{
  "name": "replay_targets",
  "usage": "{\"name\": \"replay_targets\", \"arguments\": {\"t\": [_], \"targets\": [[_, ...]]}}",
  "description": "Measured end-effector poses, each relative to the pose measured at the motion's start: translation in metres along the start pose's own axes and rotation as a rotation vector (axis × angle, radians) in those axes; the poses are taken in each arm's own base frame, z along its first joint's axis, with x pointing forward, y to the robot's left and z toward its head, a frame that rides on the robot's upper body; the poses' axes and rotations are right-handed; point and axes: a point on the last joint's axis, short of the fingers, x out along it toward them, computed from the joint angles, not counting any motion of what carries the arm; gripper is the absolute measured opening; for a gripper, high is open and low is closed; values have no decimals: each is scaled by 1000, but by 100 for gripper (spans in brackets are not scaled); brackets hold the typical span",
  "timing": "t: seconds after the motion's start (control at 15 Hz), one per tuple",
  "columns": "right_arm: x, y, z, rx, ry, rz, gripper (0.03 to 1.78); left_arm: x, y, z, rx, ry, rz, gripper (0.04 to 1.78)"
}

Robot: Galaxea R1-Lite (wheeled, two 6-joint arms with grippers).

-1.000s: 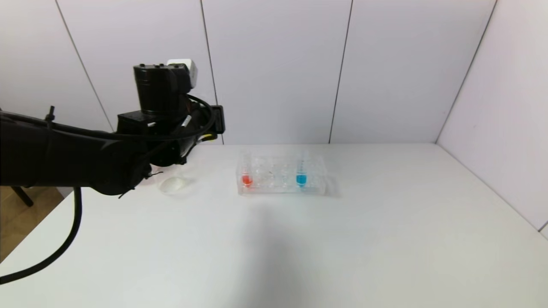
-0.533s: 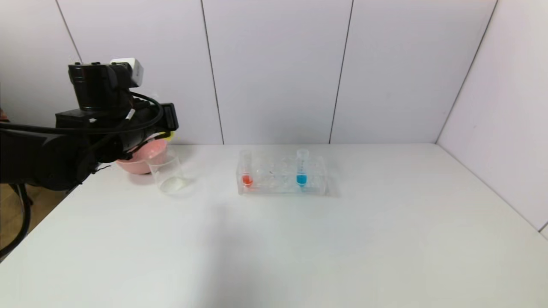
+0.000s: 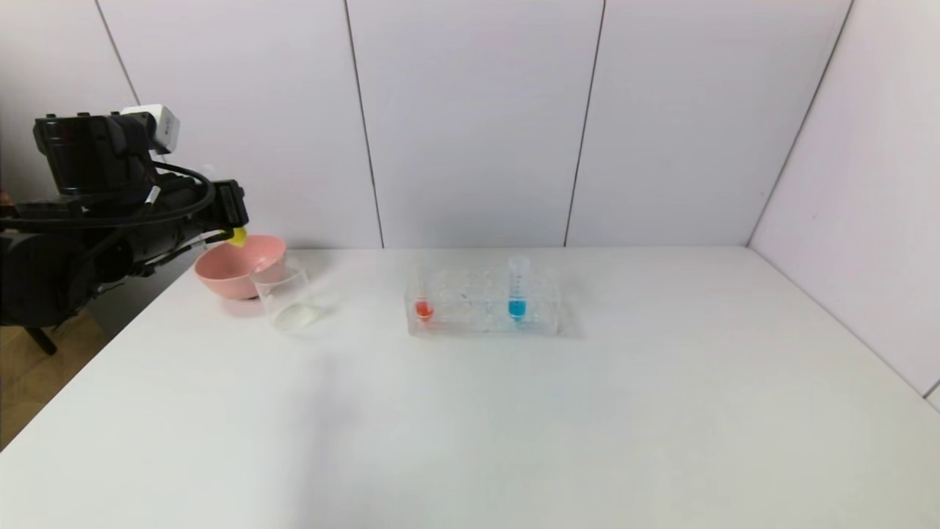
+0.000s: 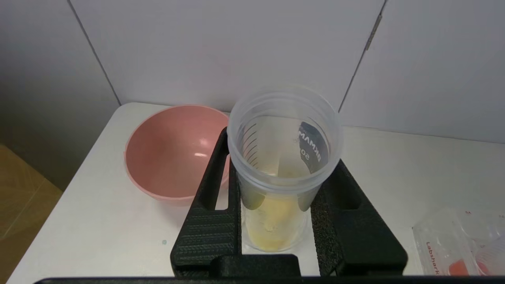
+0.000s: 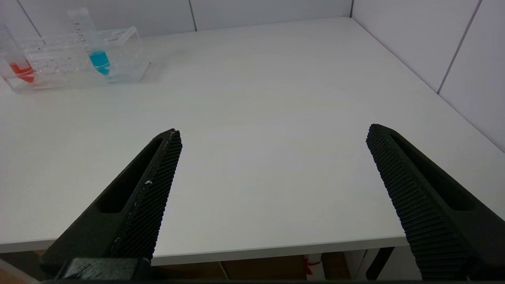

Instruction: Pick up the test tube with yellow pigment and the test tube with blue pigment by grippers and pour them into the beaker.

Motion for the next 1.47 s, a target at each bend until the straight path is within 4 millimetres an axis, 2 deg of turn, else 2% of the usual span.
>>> {"name": "replay_targets", "arguments": {"t": [0.27, 0.67, 0.93, 1.2, 1.47], "targets": [[0, 0, 0, 0, -1, 0, 171, 0, 18, 2, -2, 0, 12, 51], [0, 0, 0, 0, 0, 0, 171, -1, 45, -5, 23, 32, 5, 51], [0, 0, 0, 0, 0, 0, 171, -2, 60, -7, 109, 41, -31, 51], [0, 0, 0, 0, 0, 0, 171, 1, 64, -8, 184, 49, -61, 51], [0, 0, 0, 0, 0, 0, 171, 2, 77, -8, 313, 116, -210, 51]]}}
